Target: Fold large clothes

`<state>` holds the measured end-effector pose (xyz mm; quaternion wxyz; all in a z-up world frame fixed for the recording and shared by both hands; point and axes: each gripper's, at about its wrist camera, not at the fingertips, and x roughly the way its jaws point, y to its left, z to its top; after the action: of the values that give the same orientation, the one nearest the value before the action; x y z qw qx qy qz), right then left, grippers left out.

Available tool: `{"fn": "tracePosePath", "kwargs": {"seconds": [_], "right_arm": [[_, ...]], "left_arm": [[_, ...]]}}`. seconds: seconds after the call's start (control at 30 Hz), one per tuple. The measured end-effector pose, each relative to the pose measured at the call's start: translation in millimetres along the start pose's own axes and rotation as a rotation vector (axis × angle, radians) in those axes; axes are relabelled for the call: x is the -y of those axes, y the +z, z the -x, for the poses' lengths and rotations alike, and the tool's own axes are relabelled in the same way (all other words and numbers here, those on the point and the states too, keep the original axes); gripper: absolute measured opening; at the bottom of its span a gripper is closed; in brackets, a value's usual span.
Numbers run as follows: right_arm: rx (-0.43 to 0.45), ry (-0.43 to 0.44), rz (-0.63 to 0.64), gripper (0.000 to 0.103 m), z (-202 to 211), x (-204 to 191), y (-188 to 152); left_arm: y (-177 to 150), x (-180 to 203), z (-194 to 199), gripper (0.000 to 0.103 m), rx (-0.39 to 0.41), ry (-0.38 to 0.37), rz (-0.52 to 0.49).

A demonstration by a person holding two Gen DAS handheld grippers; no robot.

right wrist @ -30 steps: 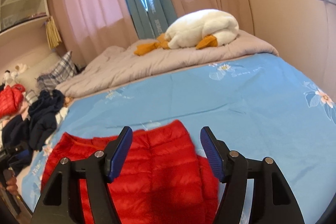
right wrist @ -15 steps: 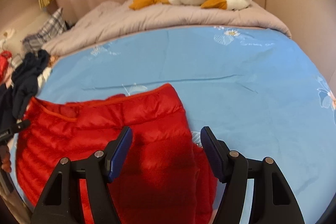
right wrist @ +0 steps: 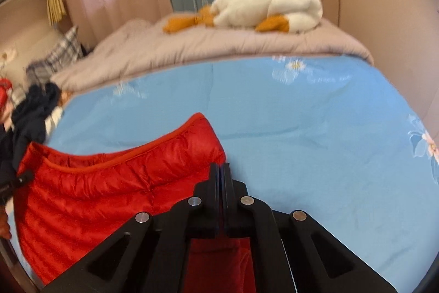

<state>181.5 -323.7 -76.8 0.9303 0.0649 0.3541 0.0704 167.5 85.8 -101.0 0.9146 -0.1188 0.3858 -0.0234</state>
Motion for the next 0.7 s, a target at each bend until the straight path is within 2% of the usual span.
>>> {"fn": "tracePosePath", "kwargs": {"seconds": [0.1,0.2,0.5,0.7], "right_arm": [[0.027,-0.019,-0.001,0.001,4.0,-2.4,8.2],[0.015,-0.028,-0.007,0.001,-6.3,-4.2,11.9],[-0.086,-0.053,-0.014,0.001,-46.0,-0.7,3.9],[-0.137,-0.081,0.004,0.001,-58.6,-1.4,-4.0]], "left_arm": [[8.1,-0.2,-0.5,0.010,0.008,0.000,-0.003],[11.3,-3.3,-10.1,0.010,-0.013,0.006,0.005],[-2.2,-13.9,-45.3,0.011,-0.108,0.037,0.016],[-7.9,-15.8,-57.5,0.012,-0.139,0.054,0.020]]}}
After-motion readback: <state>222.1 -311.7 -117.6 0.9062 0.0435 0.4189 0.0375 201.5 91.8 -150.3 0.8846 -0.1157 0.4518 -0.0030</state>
